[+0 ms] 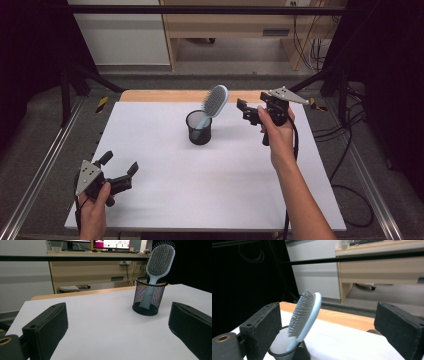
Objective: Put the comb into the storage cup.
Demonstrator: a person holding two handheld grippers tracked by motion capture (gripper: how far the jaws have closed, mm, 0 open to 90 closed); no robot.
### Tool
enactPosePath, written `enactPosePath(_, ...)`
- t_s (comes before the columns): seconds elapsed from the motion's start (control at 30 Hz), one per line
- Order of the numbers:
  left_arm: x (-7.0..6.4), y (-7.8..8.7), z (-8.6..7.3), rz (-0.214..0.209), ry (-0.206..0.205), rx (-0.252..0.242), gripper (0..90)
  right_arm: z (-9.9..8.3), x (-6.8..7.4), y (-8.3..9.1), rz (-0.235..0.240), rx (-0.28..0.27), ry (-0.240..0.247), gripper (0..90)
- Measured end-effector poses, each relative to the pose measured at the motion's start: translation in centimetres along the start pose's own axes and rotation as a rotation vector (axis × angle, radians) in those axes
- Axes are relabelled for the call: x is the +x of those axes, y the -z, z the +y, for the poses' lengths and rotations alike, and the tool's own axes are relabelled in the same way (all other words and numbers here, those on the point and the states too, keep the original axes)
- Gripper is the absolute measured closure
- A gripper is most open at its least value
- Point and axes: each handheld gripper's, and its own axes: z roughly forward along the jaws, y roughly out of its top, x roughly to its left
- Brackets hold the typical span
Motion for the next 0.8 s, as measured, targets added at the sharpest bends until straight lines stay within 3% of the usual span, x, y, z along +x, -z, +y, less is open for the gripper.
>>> enactPosePath(0.2,0.1,0.2,0.0,0.019,-0.010,-0.012,3.8,0.0,-0.6,1.7,-0.025,-0.028,0.033,5.6)
enactPosePath(0.4,0.4,0.3,0.0,0.037,0.017,-0.018,4.1,-0.3,-1.4,3.1,-0.042,-0.045,0.052,5.0)
enactPosePath(0.47,0.5,0.4,0.0,0.032,0.034,-0.026,4.1,-0.5,-1.7,3.7,-0.046,-0.053,0.056,5.0)
enactPosePath(0.8,0.8,0.5,-0.1,0.020,0.042,-0.023,3.3,-1.5,-3.3,6.6,-0.068,-0.073,0.062,5.1)
